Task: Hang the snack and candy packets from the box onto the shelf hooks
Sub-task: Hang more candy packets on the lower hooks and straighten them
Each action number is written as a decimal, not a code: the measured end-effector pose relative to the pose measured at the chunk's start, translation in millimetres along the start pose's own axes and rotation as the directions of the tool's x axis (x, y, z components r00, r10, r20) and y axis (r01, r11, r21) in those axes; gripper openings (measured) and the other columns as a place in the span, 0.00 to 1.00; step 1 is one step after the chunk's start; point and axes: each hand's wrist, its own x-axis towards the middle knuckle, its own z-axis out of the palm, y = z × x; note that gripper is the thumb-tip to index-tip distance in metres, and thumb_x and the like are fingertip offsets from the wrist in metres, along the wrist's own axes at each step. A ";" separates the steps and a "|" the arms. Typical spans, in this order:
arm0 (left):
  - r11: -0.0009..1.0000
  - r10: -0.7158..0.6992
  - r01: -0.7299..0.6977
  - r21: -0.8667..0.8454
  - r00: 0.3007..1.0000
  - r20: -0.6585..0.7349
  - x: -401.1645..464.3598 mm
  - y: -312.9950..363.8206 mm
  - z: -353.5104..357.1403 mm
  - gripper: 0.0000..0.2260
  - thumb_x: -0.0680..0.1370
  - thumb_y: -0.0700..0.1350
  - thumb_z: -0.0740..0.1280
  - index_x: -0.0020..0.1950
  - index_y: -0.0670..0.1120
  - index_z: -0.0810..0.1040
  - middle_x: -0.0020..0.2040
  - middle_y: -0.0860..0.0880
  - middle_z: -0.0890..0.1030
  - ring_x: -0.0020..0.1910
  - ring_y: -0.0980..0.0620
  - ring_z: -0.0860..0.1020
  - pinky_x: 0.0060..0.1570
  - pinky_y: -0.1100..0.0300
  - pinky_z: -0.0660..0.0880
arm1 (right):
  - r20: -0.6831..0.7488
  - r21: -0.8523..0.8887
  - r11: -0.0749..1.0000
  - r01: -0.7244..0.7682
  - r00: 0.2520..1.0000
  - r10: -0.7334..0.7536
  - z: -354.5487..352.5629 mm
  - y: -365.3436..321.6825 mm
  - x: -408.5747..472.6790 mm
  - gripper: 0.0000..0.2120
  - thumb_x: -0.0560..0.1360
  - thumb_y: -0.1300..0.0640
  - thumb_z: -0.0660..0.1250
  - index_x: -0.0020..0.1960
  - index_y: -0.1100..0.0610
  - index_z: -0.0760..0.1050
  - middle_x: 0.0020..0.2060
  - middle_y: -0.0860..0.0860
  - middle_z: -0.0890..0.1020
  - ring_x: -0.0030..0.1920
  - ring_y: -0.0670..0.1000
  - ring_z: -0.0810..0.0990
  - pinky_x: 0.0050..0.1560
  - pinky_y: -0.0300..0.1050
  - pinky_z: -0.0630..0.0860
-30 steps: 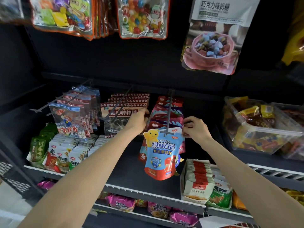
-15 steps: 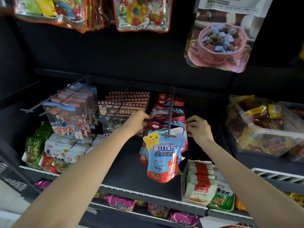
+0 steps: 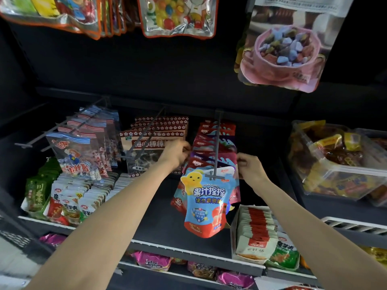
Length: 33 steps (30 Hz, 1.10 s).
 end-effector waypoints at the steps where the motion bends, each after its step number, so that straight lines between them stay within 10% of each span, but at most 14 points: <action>1: 1.000 0.001 -0.001 -0.003 1.000 0.008 0.3 -0.6 1.1 0.12 0.78 0.41 0.66 0.61 0.42 0.78 0.61 0.43 0.77 0.60 0.46 0.75 0.58 0.59 0.69 | -0.036 -0.010 1.000 0.004 0.999 -0.005 1.4 0.0 1.5 0.12 0.75 0.72 0.59 0.44 0.63 0.79 0.37 0.55 0.83 0.39 0.55 0.82 0.42 0.49 0.80; 17: 0.963 -0.016 0.031 -0.269 0.998 0.059 -6.3 -8.8 15.7 0.09 0.76 0.39 0.69 0.55 0.40 0.81 0.53 0.45 0.82 0.52 0.50 0.80 0.54 0.60 0.74 | -0.019 -0.104 0.994 -0.022 1.000 0.020 -0.8 -1.9 -0.7 0.10 0.74 0.67 0.64 0.43 0.60 0.83 0.37 0.54 0.85 0.40 0.54 0.84 0.44 0.55 0.82; 33: 0.971 0.012 -0.048 -0.233 0.988 -0.155 -15.4 3.9 3.7 0.06 0.77 0.40 0.67 0.50 0.44 0.83 0.51 0.46 0.83 0.53 0.49 0.80 0.57 0.56 0.74 | -0.073 -0.062 0.996 0.067 0.995 -0.072 -10.4 -15.6 -9.4 0.06 0.75 0.66 0.66 0.45 0.63 0.82 0.32 0.51 0.81 0.31 0.46 0.78 0.30 0.31 0.75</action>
